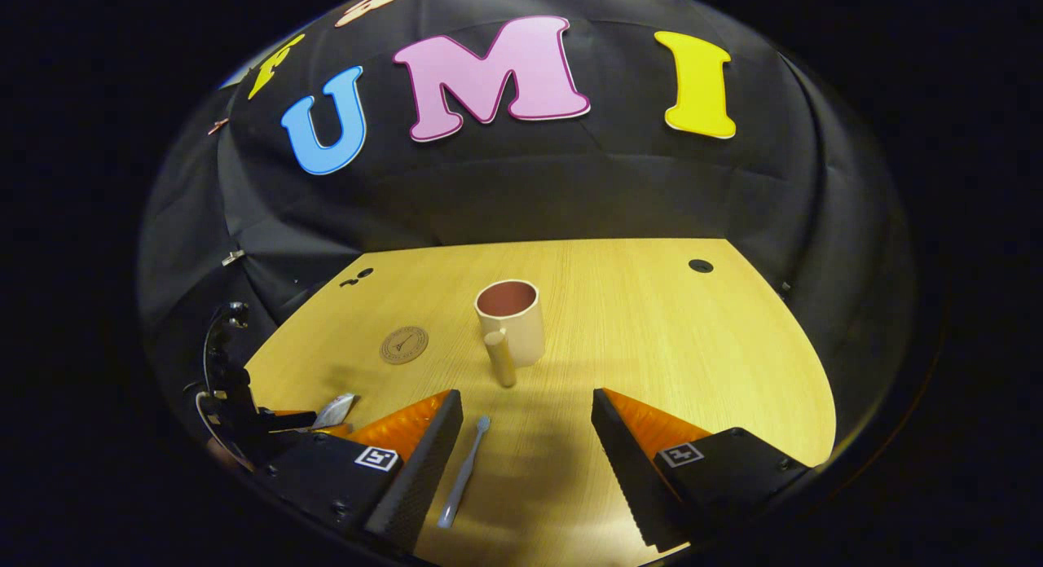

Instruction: Put the toothbrush and toothpaste on the desktop into the cup, then pick up the cup and place it on the coaster on the desktop.

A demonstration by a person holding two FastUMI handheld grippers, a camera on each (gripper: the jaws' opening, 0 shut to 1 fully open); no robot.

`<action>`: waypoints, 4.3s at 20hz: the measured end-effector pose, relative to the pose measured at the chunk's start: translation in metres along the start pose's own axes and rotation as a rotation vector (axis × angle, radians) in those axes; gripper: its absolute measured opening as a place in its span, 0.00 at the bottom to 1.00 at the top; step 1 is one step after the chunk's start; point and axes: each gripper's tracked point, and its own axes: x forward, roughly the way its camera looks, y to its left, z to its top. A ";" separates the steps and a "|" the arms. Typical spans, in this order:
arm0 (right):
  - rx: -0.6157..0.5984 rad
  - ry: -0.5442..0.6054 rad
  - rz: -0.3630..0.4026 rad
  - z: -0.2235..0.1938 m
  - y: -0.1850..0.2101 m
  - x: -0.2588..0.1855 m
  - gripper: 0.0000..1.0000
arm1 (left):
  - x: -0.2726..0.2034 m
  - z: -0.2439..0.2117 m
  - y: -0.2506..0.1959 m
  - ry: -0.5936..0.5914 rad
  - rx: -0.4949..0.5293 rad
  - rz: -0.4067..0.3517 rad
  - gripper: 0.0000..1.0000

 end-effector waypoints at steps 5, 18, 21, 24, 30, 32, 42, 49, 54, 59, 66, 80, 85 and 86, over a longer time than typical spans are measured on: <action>0.049 0.082 -0.012 -0.023 0.007 0.011 0.98 | 0.000 -0.001 -0.010 0.019 0.056 -0.022 0.67; 0.050 0.365 -0.137 -0.096 0.039 0.035 0.97 | -0.016 0.008 -0.006 0.060 0.124 -0.064 0.29; 0.027 0.394 -0.168 -0.101 0.039 0.045 0.96 | -0.036 0.013 -0.002 0.026 0.087 -0.092 0.28; 0.015 0.440 -0.201 -0.116 0.038 0.052 0.96 | -0.056 0.019 0.005 -0.001 0.080 -0.114 0.24; 0.028 0.494 -0.232 -0.136 0.041 0.058 0.92 | -0.080 0.037 0.013 -0.068 0.060 -0.151 0.28; 0.023 0.507 -0.229 -0.134 0.045 0.057 0.89 | -0.080 0.039 0.013 -0.071 0.045 -0.153 0.28; -0.008 0.483 -0.085 -0.135 0.066 0.060 0.09 | -0.086 0.037 0.016 -0.068 -0.023 -0.158 0.28; 0.115 0.419 -0.005 -0.119 0.059 0.047 0.05 | -0.084 0.054 0.009 -0.083 -0.032 -0.149 0.28; 0.173 0.345 0.051 -0.087 0.050 0.041 0.05 | -0.087 0.111 -0.014 -0.179 -0.069 -0.188 0.28; 0.196 0.282 0.084 -0.058 0.026 0.035 0.05 | -0.079 0.191 -0.056 -0.314 -0.096 -0.280 0.32; 0.266 0.243 0.094 -0.031 -0.014 0.020 0.05 | -0.064 0.295 -0.130 -0.484 -0.059 -0.414 0.28; 0.360 0.110 0.105 -0.015 -0.039 0.055 0.05 | 0.017 0.338 -0.279 -0.599 -0.044 -0.767 0.28; 0.388 0.053 0.065 -0.011 -0.054 0.067 0.05 | 0.044 0.304 -0.290 -0.568 0.004 -0.816 0.28; 0.396 0.058 0.060 -0.013 -0.056 0.068 0.05 | 0.049 0.299 -0.291 -0.553 0.011 -0.819 0.28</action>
